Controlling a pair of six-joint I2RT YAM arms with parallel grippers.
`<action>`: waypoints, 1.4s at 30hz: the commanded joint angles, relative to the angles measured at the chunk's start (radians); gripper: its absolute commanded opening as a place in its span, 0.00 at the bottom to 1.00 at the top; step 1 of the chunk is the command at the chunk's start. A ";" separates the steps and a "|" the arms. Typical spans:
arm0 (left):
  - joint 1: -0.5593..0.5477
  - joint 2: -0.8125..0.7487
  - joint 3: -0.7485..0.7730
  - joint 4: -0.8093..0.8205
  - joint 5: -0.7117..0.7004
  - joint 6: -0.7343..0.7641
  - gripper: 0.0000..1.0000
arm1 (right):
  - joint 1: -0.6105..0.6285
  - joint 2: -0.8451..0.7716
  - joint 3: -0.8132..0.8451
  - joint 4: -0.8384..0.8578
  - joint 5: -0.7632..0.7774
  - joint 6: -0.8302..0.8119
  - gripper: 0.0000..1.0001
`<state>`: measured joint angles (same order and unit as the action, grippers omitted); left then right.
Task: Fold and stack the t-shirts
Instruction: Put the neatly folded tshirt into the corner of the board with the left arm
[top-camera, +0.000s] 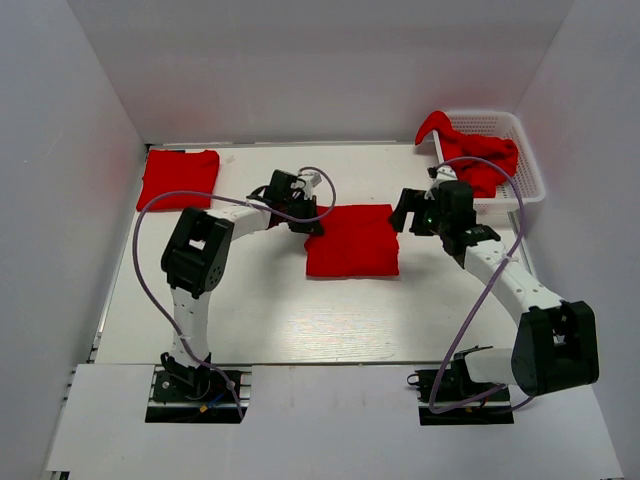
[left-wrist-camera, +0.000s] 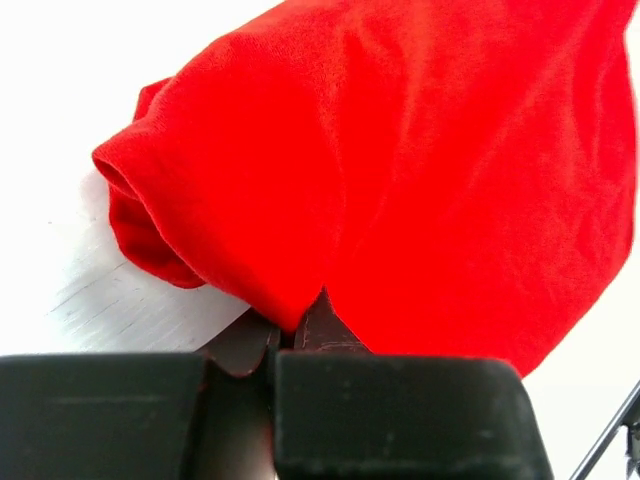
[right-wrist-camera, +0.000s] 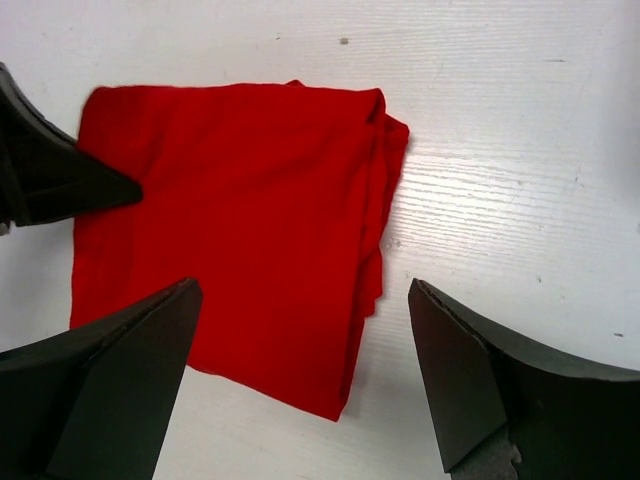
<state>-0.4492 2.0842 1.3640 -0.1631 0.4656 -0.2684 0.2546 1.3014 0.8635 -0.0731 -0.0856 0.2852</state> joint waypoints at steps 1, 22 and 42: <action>0.004 -0.154 -0.002 0.071 0.019 0.058 0.00 | -0.009 -0.042 -0.021 0.047 0.024 0.005 0.90; 0.138 -0.146 0.437 -0.406 -0.357 0.590 0.00 | -0.014 -0.054 -0.011 0.101 0.049 0.032 0.90; 0.388 -0.036 0.735 -0.605 -0.346 0.856 0.00 | -0.012 -0.011 0.026 0.110 0.034 0.057 0.90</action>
<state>-0.0898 2.0640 2.0377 -0.7410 0.1120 0.5217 0.2440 1.2800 0.8421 -0.0124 -0.0525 0.3344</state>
